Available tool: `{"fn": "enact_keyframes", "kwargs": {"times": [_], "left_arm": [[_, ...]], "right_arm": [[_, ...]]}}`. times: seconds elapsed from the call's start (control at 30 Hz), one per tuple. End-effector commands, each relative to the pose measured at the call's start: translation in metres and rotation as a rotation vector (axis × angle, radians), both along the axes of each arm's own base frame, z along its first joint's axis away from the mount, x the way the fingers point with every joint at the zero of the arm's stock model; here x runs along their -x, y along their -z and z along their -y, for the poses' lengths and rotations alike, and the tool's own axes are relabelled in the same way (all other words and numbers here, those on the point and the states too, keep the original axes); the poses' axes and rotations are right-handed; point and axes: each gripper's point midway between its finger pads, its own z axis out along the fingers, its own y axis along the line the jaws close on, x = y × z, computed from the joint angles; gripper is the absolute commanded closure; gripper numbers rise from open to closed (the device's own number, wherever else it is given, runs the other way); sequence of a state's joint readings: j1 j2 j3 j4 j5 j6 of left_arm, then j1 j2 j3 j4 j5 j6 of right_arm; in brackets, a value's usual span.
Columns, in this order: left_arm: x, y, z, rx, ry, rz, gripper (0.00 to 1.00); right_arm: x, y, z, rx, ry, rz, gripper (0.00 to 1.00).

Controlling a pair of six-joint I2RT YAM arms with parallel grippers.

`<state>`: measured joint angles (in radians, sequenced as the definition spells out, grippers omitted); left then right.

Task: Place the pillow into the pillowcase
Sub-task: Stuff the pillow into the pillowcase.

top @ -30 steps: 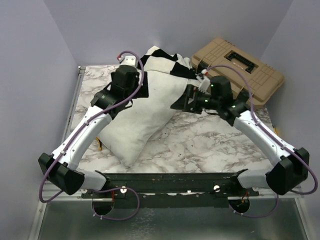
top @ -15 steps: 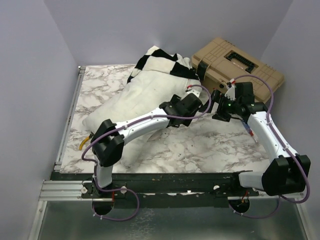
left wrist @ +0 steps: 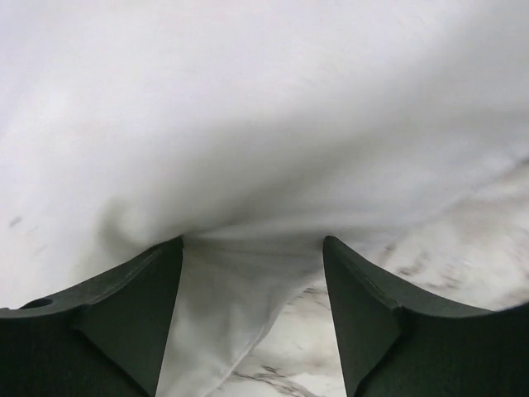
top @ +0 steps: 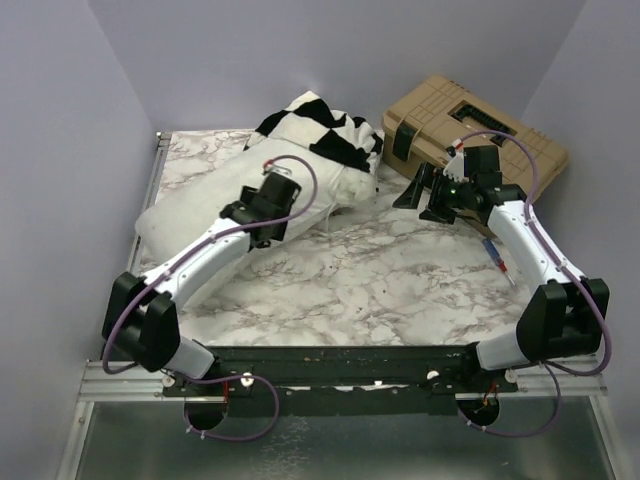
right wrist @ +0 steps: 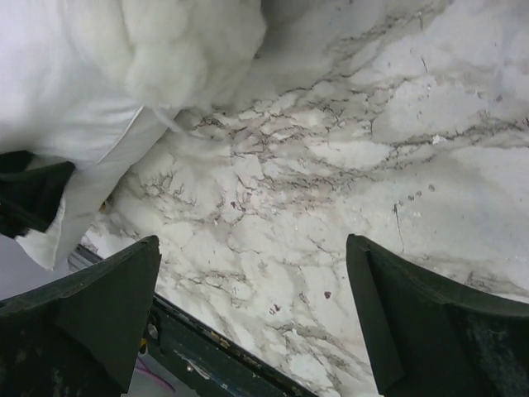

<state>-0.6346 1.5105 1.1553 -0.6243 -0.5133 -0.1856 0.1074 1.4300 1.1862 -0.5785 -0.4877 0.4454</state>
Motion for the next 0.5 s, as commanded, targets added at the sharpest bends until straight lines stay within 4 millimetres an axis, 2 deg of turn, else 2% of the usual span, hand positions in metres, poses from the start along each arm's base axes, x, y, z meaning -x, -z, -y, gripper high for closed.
{"fn": "enact_keyframes", "kwargs": {"times": [0.0,0.1,0.2,0.3,0.4,0.47], "left_arm": [[-0.012,-0.032,-0.071,-0.110,-0.088,0.079,0.28],[-0.022,-0.034,-0.075,-0.118,-0.084,0.069,0.24],[-0.033,-0.048,-0.050,0.009,-0.046,0.081,0.22],[-0.032,-0.076,0.003,0.322,0.010,0.103,0.21],[-0.017,-0.108,0.067,0.616,0.089,0.109,0.19],[-0.005,-0.122,0.106,0.752,0.127,0.113,0.18]], "right_arm": [[-0.024,-0.016,-0.010,-0.051,-0.052,0.091,0.01],[-0.032,-0.014,-0.018,-0.092,-0.071,0.098,0.02],[-0.041,-0.003,-0.022,-0.106,-0.084,0.082,0.03],[-0.049,0.006,-0.024,-0.107,-0.099,0.077,0.07],[-0.061,0.014,-0.026,-0.114,-0.102,0.077,0.14],[-0.069,0.016,-0.030,-0.133,-0.109,0.078,0.23]]}}
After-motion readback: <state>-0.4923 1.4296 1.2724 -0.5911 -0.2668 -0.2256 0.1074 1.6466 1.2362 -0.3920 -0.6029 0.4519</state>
